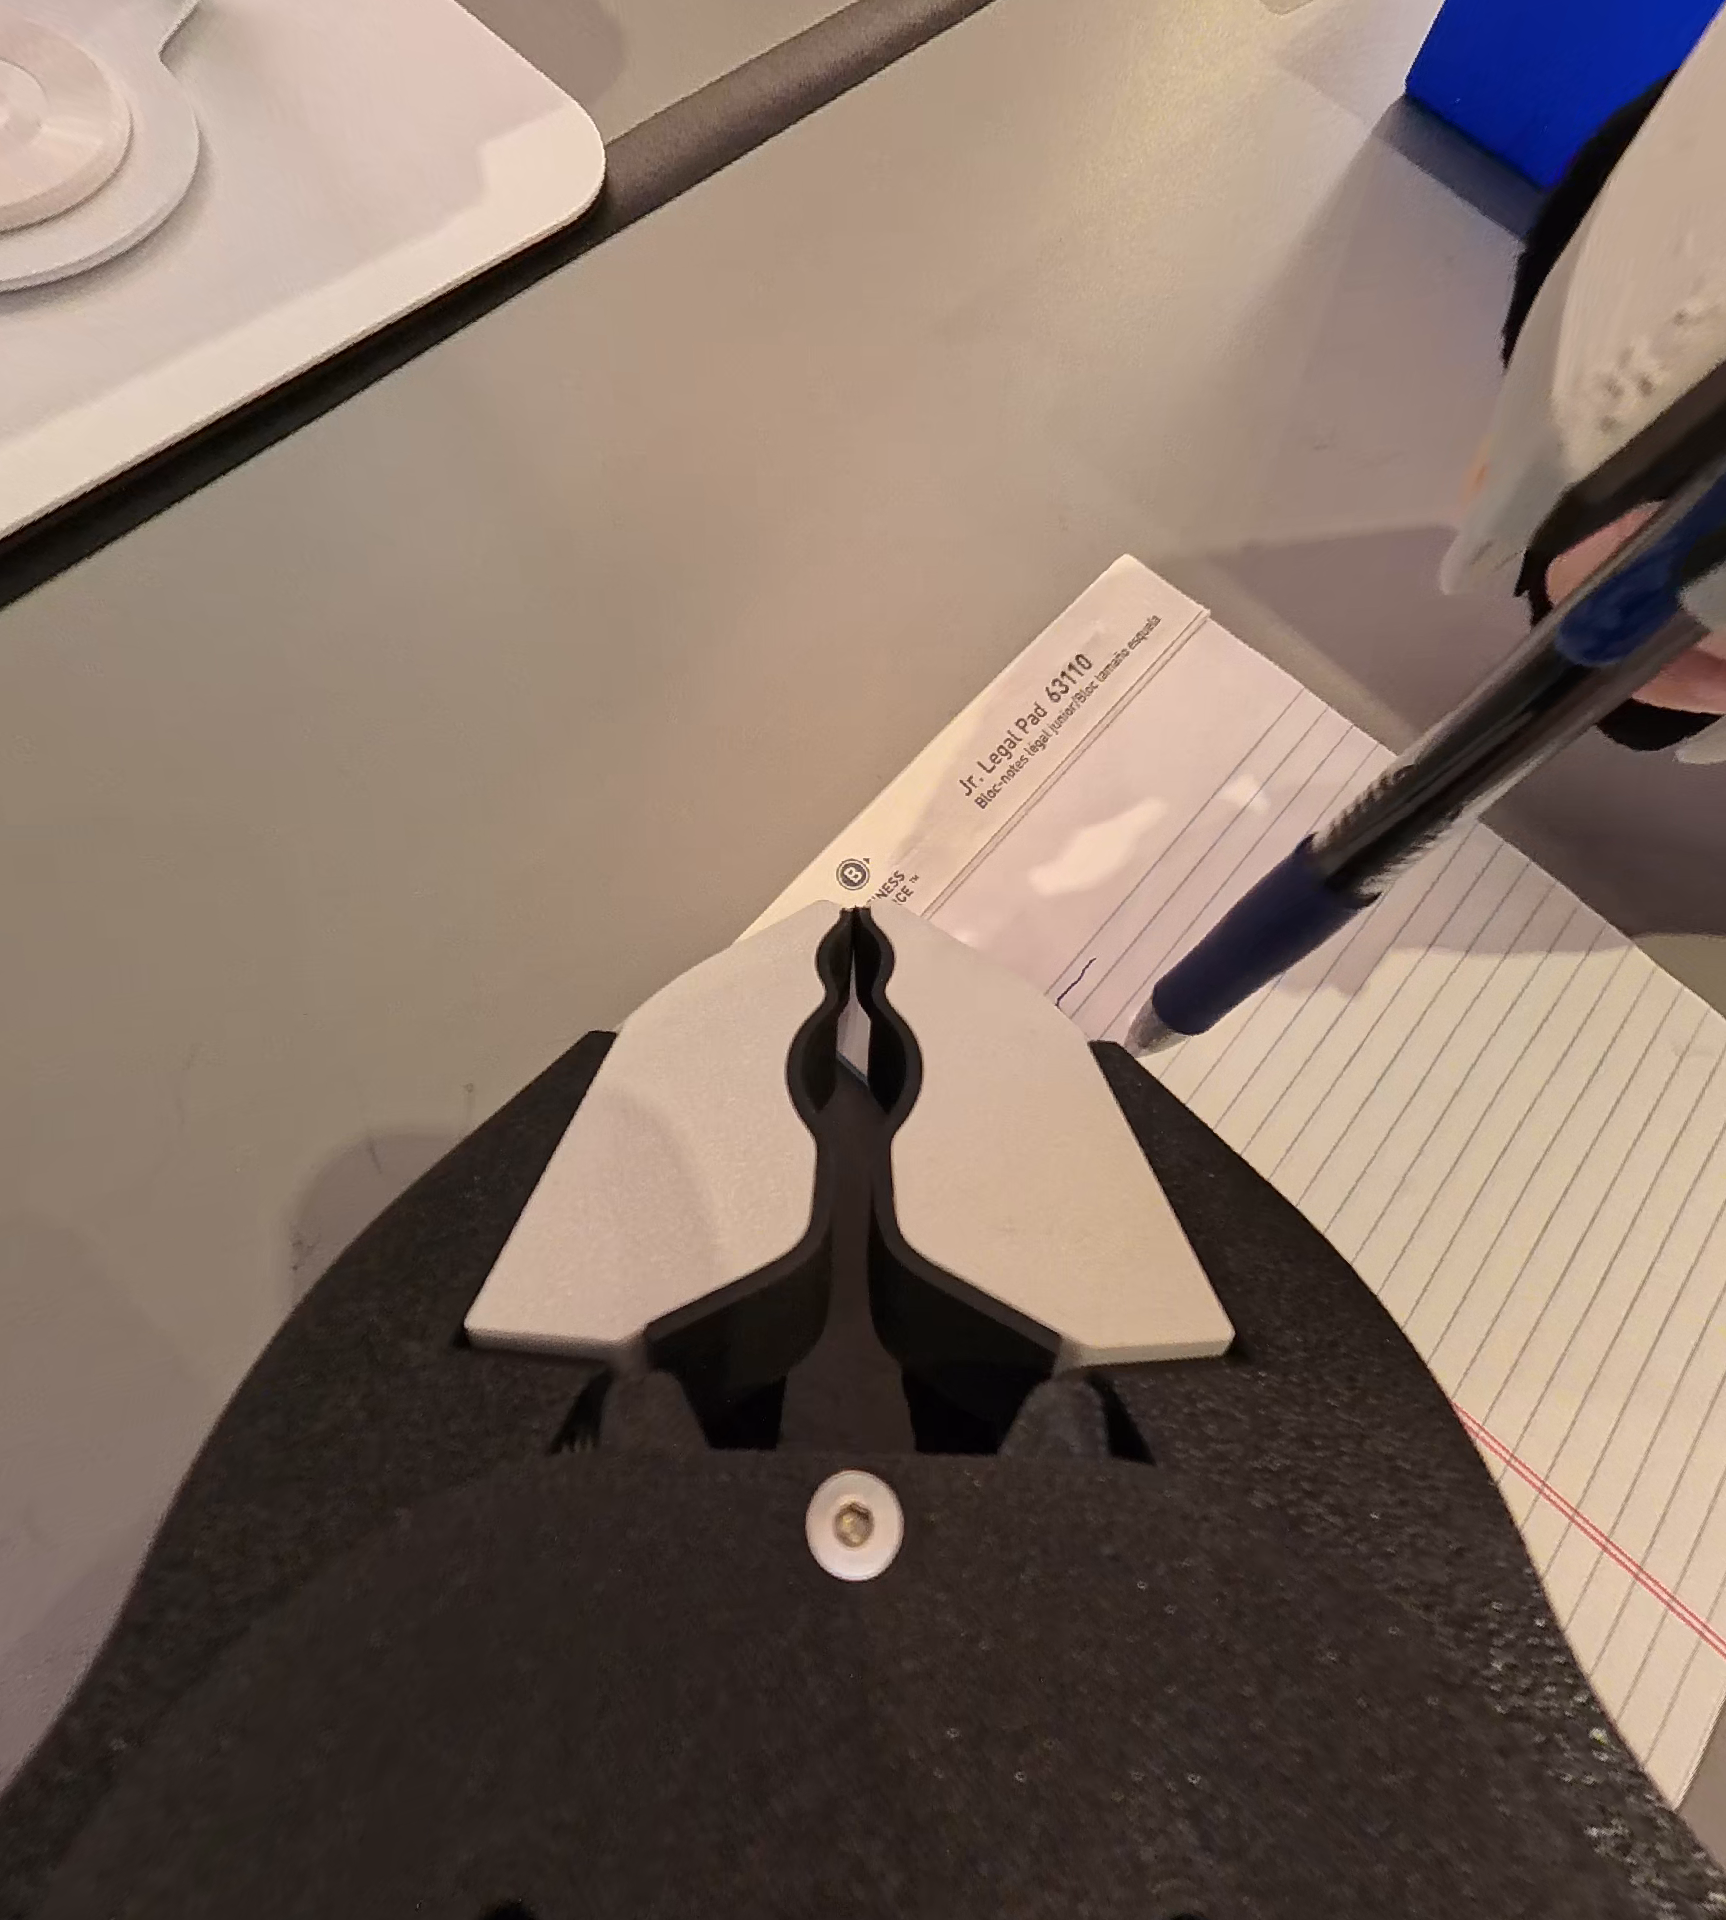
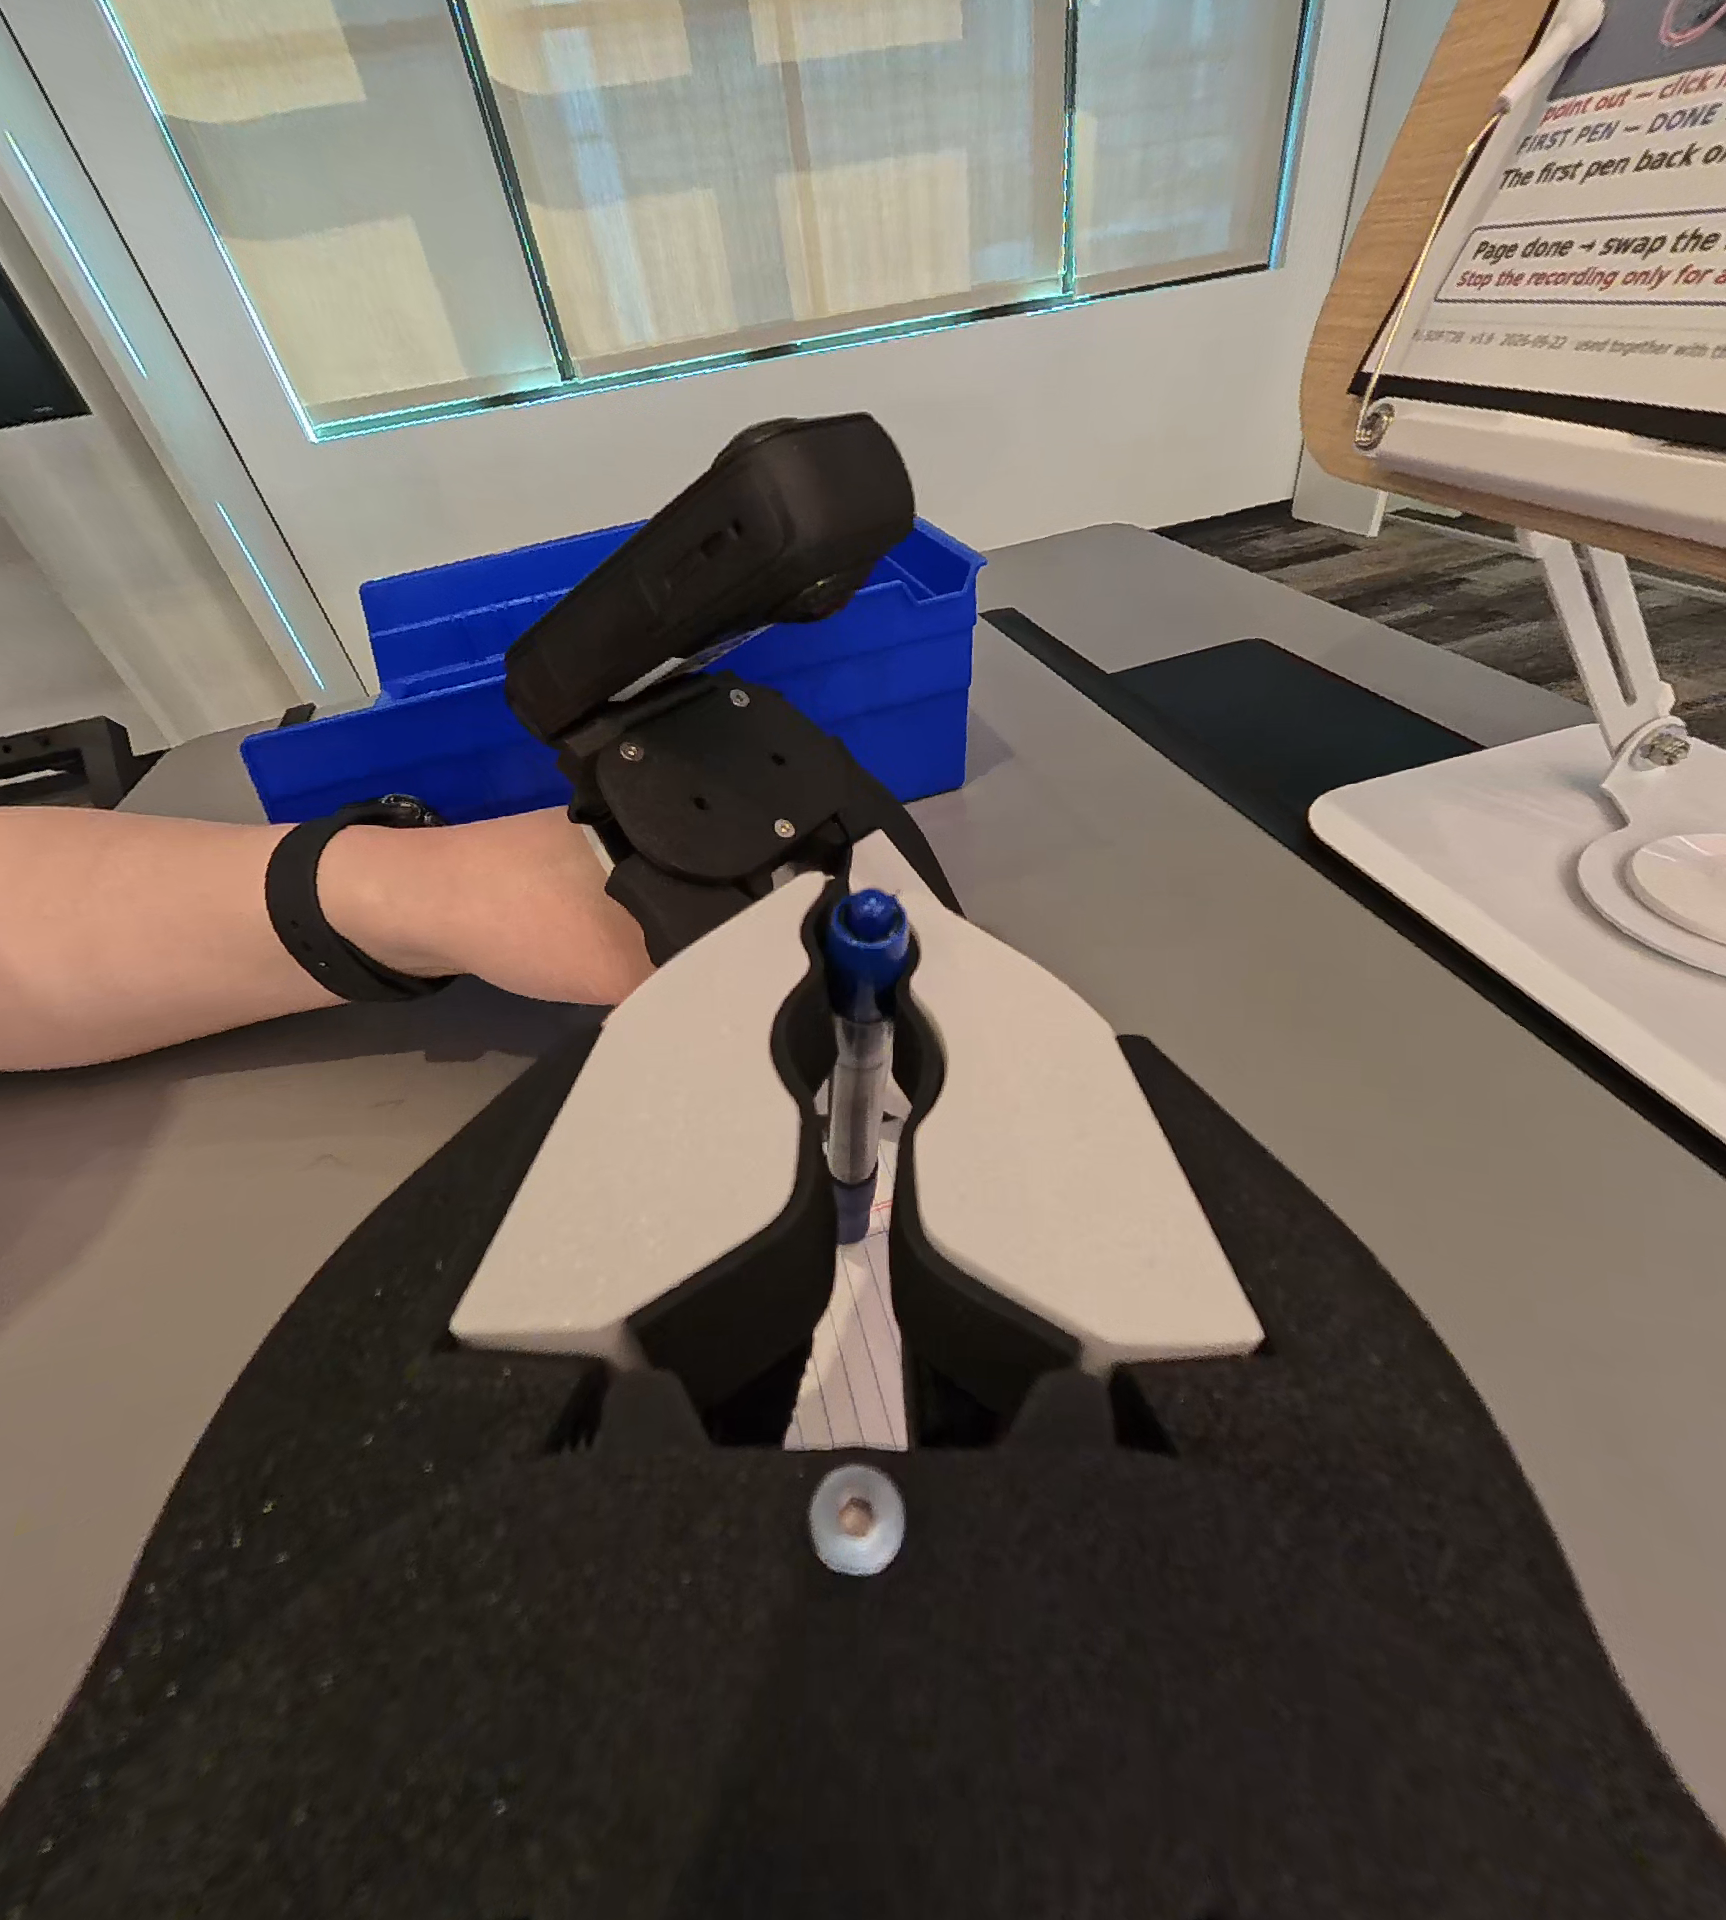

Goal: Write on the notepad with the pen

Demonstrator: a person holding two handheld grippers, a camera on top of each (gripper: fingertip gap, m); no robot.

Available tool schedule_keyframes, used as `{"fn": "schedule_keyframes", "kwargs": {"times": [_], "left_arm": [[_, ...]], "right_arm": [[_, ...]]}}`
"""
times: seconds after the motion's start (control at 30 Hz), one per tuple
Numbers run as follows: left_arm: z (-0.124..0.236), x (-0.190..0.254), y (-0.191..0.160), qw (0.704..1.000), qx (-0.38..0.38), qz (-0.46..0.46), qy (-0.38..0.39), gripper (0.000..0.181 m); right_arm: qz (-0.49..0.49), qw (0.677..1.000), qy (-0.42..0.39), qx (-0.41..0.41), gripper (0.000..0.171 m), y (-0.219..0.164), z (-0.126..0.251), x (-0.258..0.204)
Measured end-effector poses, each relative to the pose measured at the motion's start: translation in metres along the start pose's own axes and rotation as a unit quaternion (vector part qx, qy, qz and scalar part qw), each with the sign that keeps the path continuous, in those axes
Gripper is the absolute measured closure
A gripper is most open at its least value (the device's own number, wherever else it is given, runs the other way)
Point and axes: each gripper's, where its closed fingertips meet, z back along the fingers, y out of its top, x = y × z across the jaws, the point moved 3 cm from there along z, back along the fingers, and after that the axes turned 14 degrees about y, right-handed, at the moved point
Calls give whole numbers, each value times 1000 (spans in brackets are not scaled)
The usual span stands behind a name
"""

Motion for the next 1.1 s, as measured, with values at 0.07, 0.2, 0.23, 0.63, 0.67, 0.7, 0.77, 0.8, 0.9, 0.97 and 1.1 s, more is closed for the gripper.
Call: {"fn": "schedule_keyframes", "kwargs": {"times": [0.07,0.2,0.23,0.63,0.67,0.7,0.77,0.8,0.9,0.97,1.1], "left_arm": [[0,0,0,1000,0,0,0,181],[0,0,0,1000,0,0,0,181],[0,0,0,1000,0,0,0,181],[0,0,0,1000,0,0,0,181],[0,0,0,1000,0,0,0,181],[0,0,0,1000,0,0,0,181],[0,0,0,1000,0,0,0,181],[0,0,0,1000,0,0,0,181],[0,0,0,1000,0,0,0,181],[0,0,0,1000,0,0,0,181],[0,0,0,1000,0,0,0,181]], "right_arm": [[-3,1000,0,-1,166,-1,2,0],[-6,1000,-3,-4,166,-1,7,0],[-7,1000,-5,-5,166,-1,8,0],[-2,996,43,72,166,23,14,-17],[5,997,42,62,166,24,12,-19],[10,998,42,43,166,20,9,-21],[12,999,42,17,166,11,2,-22],[12,999,41,11,166,8,-1,-21],[9,999,40,8,166,4,-3,-19],[7,999,41,5,166,3,-4,-18],[7,999,37,2,166,0,-4,-16]]}}
